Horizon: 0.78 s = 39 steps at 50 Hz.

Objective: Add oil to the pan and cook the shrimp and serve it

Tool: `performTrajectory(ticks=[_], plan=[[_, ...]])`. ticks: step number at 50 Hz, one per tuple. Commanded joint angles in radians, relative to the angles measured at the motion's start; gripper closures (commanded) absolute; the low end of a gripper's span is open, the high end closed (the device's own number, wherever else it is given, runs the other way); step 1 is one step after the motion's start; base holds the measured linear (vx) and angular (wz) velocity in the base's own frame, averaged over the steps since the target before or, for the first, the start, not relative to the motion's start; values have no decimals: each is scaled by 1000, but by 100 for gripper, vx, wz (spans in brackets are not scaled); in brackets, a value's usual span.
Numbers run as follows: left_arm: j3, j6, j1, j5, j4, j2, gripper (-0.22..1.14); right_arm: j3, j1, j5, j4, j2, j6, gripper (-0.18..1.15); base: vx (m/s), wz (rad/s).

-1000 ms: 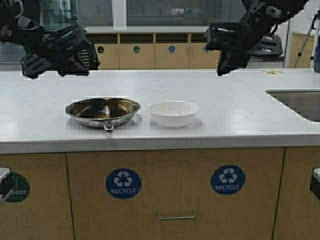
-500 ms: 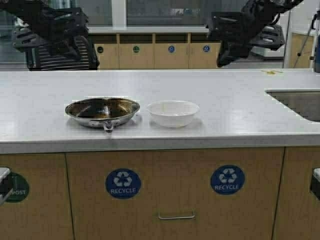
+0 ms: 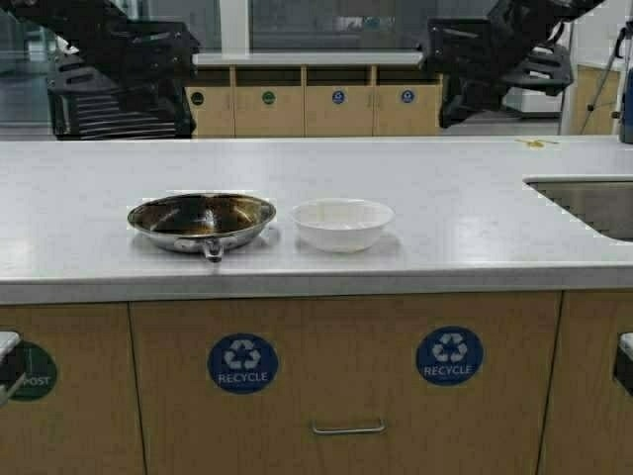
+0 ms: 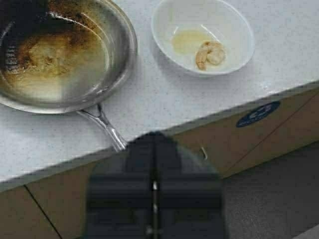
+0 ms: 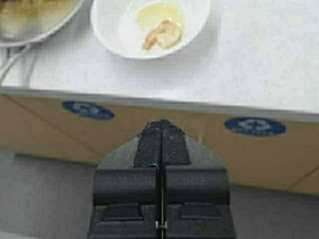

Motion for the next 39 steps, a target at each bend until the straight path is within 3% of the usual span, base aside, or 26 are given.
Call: performTrajectory(ticks=[1,39], plan=[[-14,3,-2,-3,-5,-2,86,-21,2,-3,-3,-20,-2,90,0,0],[-32,5,-2,-2,-23,41,86,-17,2,-3,-6,-18,-2,90,0,0]])
